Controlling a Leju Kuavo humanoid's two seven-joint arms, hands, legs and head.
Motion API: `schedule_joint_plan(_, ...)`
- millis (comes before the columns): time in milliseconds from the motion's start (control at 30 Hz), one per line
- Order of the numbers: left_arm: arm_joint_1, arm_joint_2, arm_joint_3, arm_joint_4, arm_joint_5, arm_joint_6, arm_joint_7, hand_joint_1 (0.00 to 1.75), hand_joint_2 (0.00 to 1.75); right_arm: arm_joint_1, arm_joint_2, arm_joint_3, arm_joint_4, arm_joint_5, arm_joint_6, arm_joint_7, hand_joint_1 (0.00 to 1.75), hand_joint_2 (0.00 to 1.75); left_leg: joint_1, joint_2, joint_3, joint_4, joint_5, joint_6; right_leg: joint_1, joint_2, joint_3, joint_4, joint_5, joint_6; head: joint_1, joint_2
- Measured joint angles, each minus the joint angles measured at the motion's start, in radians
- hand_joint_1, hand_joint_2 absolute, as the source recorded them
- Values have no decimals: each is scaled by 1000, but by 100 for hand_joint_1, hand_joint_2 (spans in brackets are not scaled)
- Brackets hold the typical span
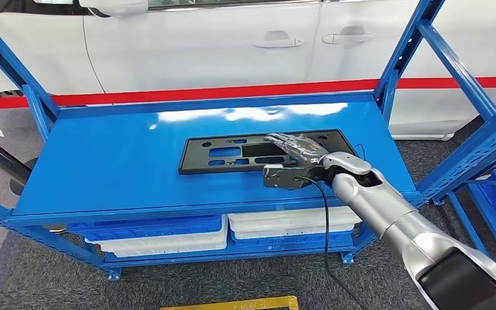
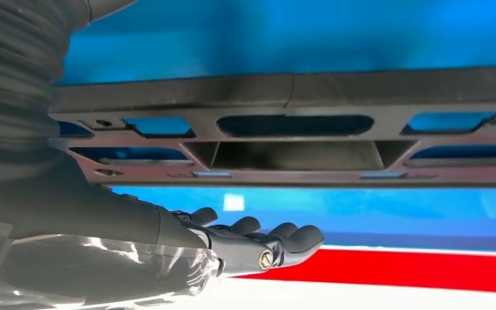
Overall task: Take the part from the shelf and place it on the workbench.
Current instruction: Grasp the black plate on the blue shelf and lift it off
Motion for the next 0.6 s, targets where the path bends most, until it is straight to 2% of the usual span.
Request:
schedule_joint_plan(100,0,0,0,0,2,0,0,0,0,-1,0,12,0,4,-5,4,0,175,0,0,0,0,0,0,0,0,0,0,0,0,0,0)
schedule_joint_plan(300,0,0,0,0,4,-7,0,0,0,7,0,33,3,97,-144,46,0,175,0,-1,0,0,0,0,0,-1,0,0,0,0,0,0)
schedule_joint_plan(600,-1,-3,0,0,5,-10,-1,0,0,23,0,61,41,232,-239,92,0,175,0,-3,0,0,0,0,0,-3,1,0,0,0,0,0)
